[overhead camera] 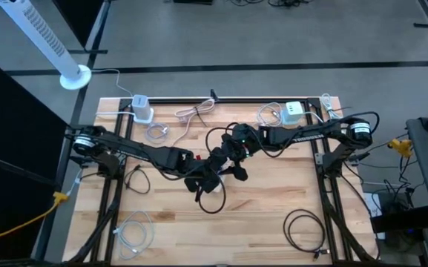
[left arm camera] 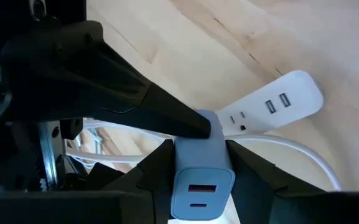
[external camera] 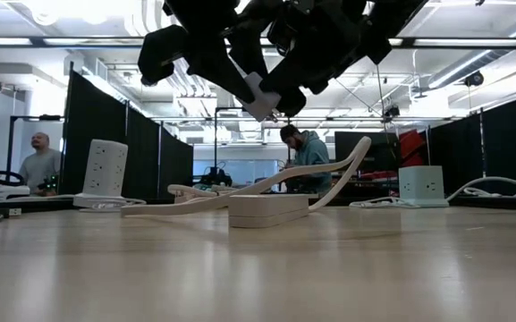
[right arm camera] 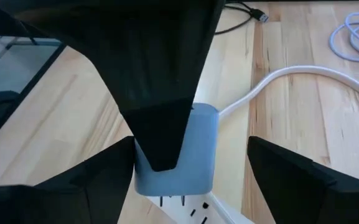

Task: Insert USB
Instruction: Insert the purple charger adapter into the pink outlet extension

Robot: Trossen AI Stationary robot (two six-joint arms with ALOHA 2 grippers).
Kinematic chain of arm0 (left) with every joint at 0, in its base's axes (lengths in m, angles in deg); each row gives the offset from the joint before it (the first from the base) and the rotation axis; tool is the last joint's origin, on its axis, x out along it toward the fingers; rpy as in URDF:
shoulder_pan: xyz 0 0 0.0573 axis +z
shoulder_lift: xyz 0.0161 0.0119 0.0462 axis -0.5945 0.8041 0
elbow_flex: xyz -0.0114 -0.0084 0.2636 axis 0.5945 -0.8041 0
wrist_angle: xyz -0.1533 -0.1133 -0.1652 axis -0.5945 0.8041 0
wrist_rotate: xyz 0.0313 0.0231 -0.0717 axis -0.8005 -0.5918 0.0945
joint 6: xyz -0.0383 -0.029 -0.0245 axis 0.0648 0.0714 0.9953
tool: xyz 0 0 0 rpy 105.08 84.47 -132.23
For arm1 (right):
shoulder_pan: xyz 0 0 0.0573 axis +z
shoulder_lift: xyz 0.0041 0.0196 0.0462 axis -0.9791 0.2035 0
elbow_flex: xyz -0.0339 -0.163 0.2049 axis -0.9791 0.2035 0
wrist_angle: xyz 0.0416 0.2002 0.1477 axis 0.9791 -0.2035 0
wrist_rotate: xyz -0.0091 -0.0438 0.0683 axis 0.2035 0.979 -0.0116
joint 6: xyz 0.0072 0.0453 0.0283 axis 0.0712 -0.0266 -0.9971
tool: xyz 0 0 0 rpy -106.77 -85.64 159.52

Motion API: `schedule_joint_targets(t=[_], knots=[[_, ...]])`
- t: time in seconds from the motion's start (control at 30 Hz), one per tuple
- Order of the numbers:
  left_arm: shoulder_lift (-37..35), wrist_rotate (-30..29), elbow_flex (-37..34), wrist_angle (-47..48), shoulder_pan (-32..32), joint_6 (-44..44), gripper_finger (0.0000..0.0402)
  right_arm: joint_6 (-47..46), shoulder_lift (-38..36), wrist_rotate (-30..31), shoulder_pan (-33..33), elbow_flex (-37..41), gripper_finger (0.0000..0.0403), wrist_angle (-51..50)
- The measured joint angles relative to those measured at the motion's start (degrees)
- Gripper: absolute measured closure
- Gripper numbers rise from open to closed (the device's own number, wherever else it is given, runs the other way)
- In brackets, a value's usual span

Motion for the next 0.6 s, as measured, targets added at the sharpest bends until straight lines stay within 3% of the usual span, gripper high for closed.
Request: schedule_joint_targets(t=[0.17, 0.6], knots=[[0.13, -6.13, 0.02, -1.48, -1.34, -2.48, 0.0283, 0.67, -1.49, 0.42, -0.14, 0.00, 0.0123, -0.17], [0.28, -6.05, 0.00, -4.83, -2.76, -2.51, 0.0283, -2.10, -1.31, -0.20, -0.24, 0.00, 0.0099, -0.07]])
